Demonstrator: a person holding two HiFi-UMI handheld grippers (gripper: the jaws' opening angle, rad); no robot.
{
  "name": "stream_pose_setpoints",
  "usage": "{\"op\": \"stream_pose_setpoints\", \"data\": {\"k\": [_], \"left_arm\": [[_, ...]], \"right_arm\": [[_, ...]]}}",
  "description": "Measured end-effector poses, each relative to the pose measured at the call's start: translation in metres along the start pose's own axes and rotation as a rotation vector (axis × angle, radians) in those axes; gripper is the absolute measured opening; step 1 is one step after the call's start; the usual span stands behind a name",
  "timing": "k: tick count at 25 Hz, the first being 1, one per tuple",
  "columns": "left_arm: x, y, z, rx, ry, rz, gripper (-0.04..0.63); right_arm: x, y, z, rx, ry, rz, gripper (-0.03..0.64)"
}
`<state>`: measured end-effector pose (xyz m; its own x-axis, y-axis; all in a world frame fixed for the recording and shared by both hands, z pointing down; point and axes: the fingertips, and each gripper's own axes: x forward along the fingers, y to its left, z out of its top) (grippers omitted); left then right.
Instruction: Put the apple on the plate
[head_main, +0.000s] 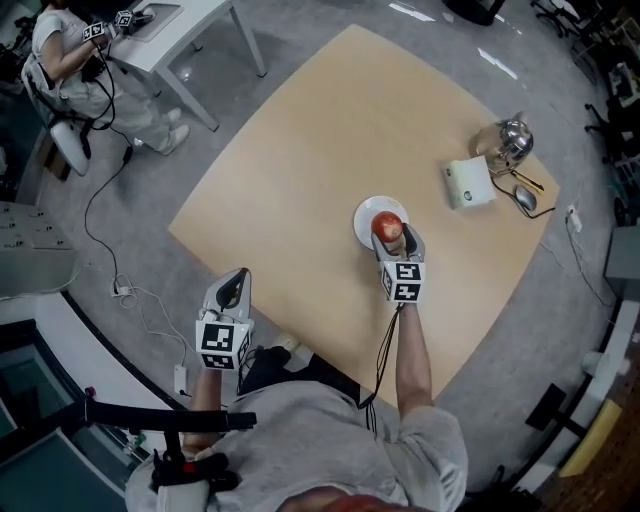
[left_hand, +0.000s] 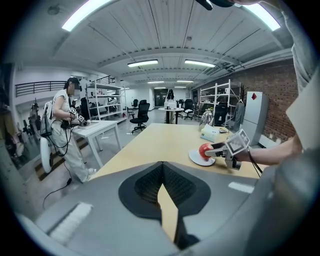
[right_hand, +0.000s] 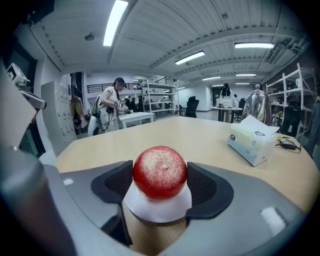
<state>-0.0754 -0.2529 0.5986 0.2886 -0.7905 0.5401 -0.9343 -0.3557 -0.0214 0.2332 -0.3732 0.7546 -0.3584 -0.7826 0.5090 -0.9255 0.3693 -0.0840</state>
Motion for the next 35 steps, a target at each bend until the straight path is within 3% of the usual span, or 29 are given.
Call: {"op": "stream_pose_setpoints", "data": {"k": [13, 35], "left_arm": [[-0.004, 0.011, -0.002, -0.02, -0.003, 0.012, 0.018], [-0.024, 0.012, 0.01, -0.029, -0.087, 0.0, 0.018]], "right_arm": [[0.011, 0.002, 0.0, -0.014, 0.032, -0.031, 0.347], [-0.031, 0.008, 0.028, -0.007, -0.03, -0.068, 0.321]]}}
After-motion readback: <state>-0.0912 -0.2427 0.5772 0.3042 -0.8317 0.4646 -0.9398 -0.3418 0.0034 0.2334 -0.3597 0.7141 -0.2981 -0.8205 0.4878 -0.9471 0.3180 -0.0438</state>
